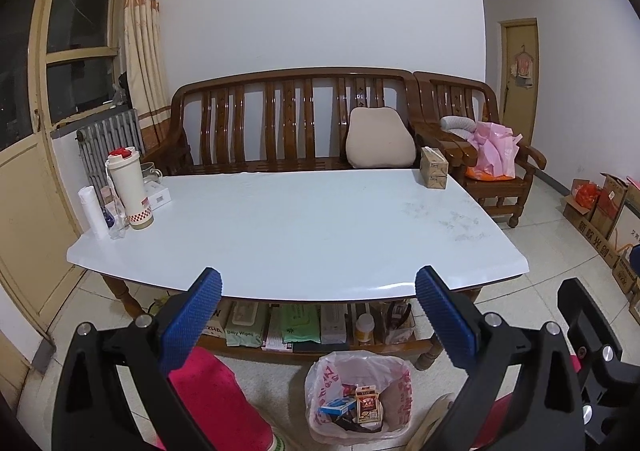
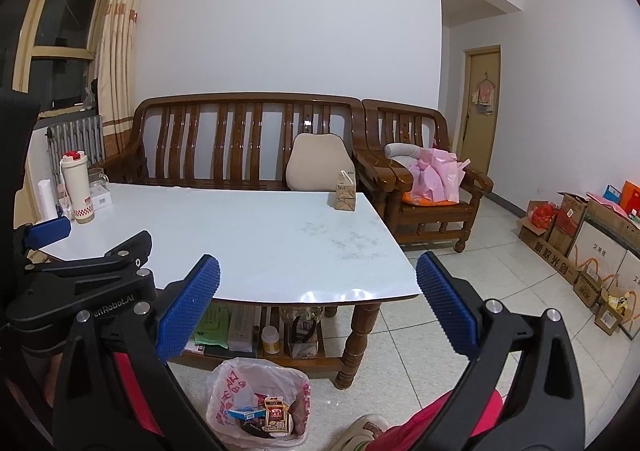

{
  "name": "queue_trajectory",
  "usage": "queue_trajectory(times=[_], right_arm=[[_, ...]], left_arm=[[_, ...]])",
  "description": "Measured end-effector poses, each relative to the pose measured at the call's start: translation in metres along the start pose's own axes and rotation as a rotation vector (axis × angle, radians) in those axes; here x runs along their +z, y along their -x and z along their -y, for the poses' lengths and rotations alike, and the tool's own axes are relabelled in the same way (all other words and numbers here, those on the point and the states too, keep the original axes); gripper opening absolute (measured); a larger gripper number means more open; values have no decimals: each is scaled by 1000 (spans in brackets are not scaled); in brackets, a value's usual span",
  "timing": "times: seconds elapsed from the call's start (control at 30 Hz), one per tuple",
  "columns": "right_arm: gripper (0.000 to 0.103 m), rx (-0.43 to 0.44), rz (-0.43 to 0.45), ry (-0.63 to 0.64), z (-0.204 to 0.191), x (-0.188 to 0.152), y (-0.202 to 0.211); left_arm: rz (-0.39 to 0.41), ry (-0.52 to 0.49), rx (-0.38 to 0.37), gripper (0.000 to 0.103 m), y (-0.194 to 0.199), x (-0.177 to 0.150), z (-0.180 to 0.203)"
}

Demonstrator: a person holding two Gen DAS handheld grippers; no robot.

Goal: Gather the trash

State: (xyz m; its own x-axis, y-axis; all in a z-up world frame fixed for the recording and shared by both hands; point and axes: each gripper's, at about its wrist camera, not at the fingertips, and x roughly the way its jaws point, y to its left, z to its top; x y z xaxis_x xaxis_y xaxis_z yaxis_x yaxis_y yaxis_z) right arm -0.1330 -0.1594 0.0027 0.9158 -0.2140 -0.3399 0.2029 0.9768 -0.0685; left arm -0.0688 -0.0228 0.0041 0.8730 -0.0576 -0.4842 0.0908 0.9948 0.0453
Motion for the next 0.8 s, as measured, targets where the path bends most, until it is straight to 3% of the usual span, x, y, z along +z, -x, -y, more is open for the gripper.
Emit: queue_trajectory(times=[0.8], right_arm=[[96, -8, -2, 5, 0, 3, 0]], left_arm=[[-19, 3, 4, 95, -1, 0, -2]])
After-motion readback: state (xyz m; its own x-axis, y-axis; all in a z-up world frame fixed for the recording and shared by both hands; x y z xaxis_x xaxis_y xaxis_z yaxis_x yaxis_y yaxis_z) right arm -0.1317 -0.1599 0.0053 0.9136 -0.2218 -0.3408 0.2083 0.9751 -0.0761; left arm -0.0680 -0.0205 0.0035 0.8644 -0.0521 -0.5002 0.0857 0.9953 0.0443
